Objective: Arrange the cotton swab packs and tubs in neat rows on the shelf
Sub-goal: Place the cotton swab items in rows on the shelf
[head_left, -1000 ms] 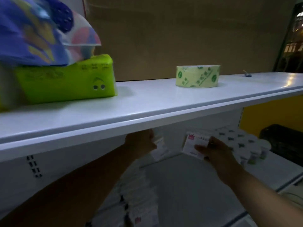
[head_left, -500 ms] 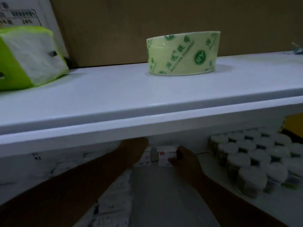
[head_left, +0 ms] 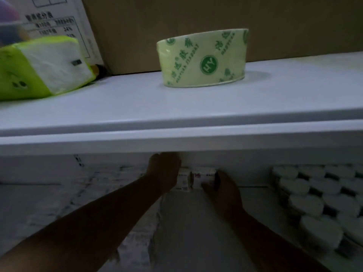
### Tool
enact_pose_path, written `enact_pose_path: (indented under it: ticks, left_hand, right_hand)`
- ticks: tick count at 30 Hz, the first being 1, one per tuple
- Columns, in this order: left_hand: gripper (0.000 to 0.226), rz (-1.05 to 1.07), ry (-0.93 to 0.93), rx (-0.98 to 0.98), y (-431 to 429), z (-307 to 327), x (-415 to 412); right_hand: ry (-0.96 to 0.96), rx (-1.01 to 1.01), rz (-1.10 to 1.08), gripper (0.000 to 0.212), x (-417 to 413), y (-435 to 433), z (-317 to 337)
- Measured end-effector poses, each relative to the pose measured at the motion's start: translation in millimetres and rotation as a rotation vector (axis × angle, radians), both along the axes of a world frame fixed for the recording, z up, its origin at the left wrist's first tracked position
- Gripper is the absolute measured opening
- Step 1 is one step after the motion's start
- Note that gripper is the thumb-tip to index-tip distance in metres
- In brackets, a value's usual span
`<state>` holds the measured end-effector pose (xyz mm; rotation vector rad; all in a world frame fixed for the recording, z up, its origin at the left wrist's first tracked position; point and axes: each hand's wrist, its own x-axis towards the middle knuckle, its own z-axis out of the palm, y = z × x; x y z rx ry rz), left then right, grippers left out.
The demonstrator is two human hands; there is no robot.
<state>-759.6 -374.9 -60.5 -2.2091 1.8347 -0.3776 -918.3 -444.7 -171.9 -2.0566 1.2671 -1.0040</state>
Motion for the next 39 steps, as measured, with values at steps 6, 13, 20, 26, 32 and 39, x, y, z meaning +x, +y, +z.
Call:
enact_pose_path:
  ticks: [6, 13, 20, 26, 32, 39]
  left_hand:
    - [0.056, 0.049, 0.141, -0.111, 69, 30, 55]
    - [0.070, 0.244, 0.281, -0.006, 220, 46, 189]
    - [0.073, 0.540, 0.329, 0.013, 399, 22, 302]
    - [0.066, 0.654, 0.463, -0.105, 482, 7, 356]
    - [0.064, 0.615, 0.552, -0.145, 508, -25, 405]
    - [0.063, 0.645, 0.616, -0.165, 501, -32, 500]
  right_hand:
    - [-0.067, -0.334, -0.090, 0.029, 2, 44, 31]
    - [-0.062, -0.537, 0.296, 0.026, 152, 150, 110]
    - [0.486, -0.343, 0.638, 0.044, 311, 285, 123]
    - [0.648, -0.326, 0.810, 0.052, 390, 371, 91]
    - [0.684, -0.250, 0.833, 0.050, 448, 377, 55]
    - [0.594, -0.169, 0.818, 0.048, 568, 357, 27]
